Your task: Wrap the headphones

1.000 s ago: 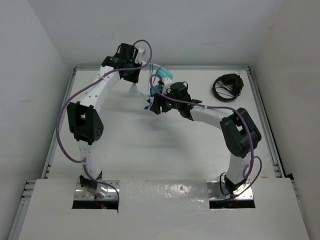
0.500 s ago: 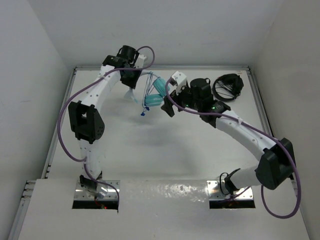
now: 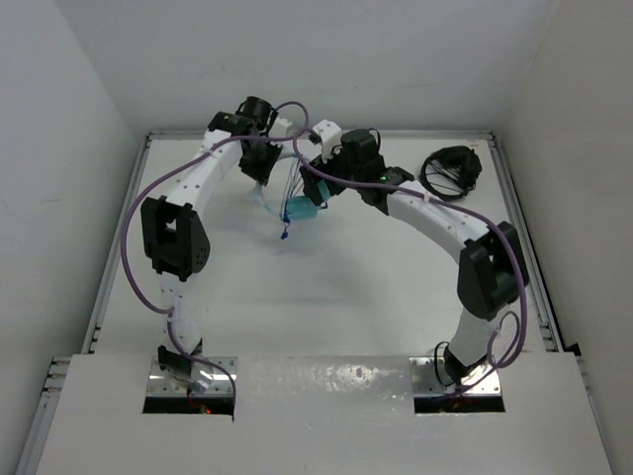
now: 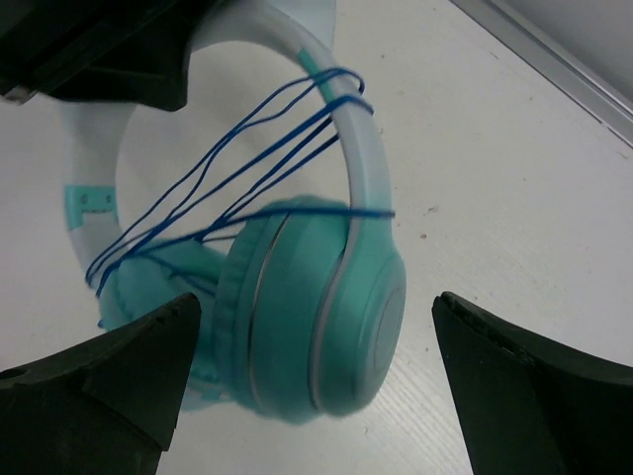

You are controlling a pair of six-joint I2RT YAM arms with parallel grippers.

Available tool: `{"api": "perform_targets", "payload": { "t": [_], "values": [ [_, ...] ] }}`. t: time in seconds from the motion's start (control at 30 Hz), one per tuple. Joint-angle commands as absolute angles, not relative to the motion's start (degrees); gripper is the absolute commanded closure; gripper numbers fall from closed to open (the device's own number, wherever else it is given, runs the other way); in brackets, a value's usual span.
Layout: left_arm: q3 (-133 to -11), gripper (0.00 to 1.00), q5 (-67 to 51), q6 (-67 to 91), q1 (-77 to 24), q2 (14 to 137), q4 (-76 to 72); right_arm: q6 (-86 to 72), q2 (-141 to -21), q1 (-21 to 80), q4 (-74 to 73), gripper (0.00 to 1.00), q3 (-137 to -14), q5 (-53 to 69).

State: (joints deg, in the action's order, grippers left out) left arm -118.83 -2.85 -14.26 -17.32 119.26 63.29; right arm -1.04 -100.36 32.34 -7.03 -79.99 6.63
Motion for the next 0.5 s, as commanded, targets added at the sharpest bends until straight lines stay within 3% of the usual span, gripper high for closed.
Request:
{"api": "perform_targets", "payload": {
  "t": [0.0,0.1,0.2,0.3,0.33,0.37,0.43,0.47],
  "values": [
    [-120.76,1.00,-5.36,-14.59,-17.67,117.77,62.23,-0.44,-104.84,32.34,-9.83,0.02,-88.23,5.89],
    [-120.50,1.00,-6.24,-14.77,-17.67,117.77,62.40,-0.61,-109.33,32.34,-12.13,0.05,-92.02,5.80],
    [-120.67,1.00,-7.38,-15.29,-17.67,117.60,62.84,-1.32,-111.97,32.34,-12.31,0.19,-93.25,3.36],
    [-121.03,1.00,-6.33,-15.99,-17.58,117.07,62.84,-0.97,-113.73,32.17,-12.83,0.38,-93.34,0.62],
    [-120.50,1.00,-5.55,-16.17,-17.58,116.81,62.41,-1.40,-113.99,31.73,-13.62,0.46,-93.60,0.27],
    [-120.15,1.00,-5.45,-16.35,-17.58,116.63,62.14,-1.93,-114.26,31.55,-13.97,0.63,-93.78,0.44],
    [-119.53,1.00,-5.97,-16.35,-17.58,116.37,61.52,-3.68,-114.35,30.94,-14.50,0.82,-93.78,1.66],
    [-119.53,1.00,-6.15,-16.43,-17.58,116.45,61.61,-4.39,-114.35,30.76,-14.59,0.97,-93.69,2.02]
  ]
}}
